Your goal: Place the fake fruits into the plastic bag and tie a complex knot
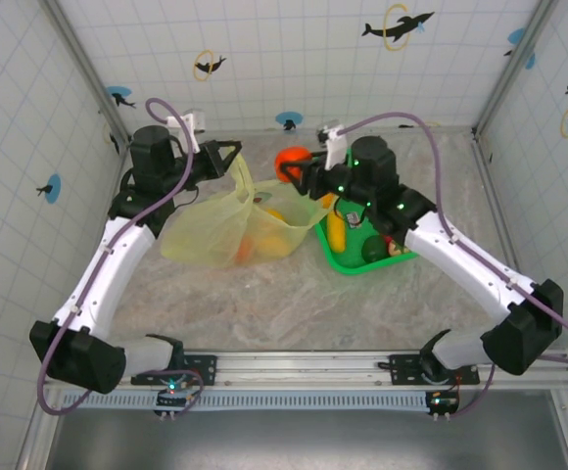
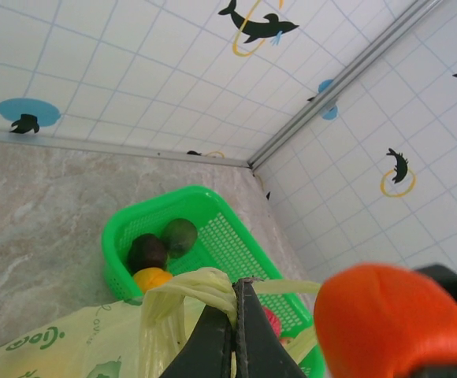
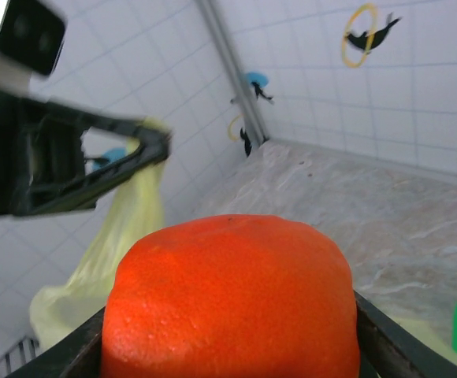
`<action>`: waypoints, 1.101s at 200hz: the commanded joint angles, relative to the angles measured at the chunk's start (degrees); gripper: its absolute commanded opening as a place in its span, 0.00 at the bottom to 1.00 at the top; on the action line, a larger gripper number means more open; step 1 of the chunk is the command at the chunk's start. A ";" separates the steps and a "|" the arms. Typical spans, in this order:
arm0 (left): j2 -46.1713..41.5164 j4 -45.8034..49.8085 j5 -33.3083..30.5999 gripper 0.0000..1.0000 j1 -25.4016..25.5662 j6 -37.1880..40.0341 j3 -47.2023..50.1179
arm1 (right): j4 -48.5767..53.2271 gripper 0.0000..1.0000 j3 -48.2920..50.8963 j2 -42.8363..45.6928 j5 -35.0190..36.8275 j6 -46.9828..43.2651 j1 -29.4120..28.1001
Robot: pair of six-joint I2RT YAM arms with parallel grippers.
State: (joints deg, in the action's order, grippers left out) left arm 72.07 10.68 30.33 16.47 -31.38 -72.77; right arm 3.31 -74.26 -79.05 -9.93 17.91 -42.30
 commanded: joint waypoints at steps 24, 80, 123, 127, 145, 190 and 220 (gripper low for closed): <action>-1.45 0.00 -0.71 0.00 0.39 0.63 0.68 | 6.27 0.57 1.28 -3.49 12.29 -5.41 -4.59; -1.71 -0.44 -0.53 0.00 0.40 0.53 0.88 | 11.94 0.56 -1.59 -12.05 18.23 -4.13 -4.65; -1.85 -0.67 -0.44 0.00 0.41 0.63 1.10 | 13.64 0.57 -8.99 -21.40 13.93 -1.23 -4.78; -1.85 -0.63 -0.55 0.00 0.40 0.66 1.14 | 13.55 0.56 -9.90 -22.26 12.76 -0.99 -4.88; -1.80 -0.48 -0.73 0.00 0.41 0.82 1.05 | 12.31 0.58 -13.07 -25.35 7.43 0.16 -5.41; -1.50 0.04 -1.19 0.00 0.44 0.92 0.15 | 9.83 0.79 -16.15 -29.09 1.48 3.75 -5.34; -1.58 0.09 -1.15 0.00 0.49 0.94 0.07 | 9.08 0.81 -13.80 -27.09 1.76 3.29 -5.16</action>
State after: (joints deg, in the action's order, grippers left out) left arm 71.44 10.66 29.39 16.47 -31.35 -72.12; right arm 14.59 -88.07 -107.28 -6.66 20.58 -47.53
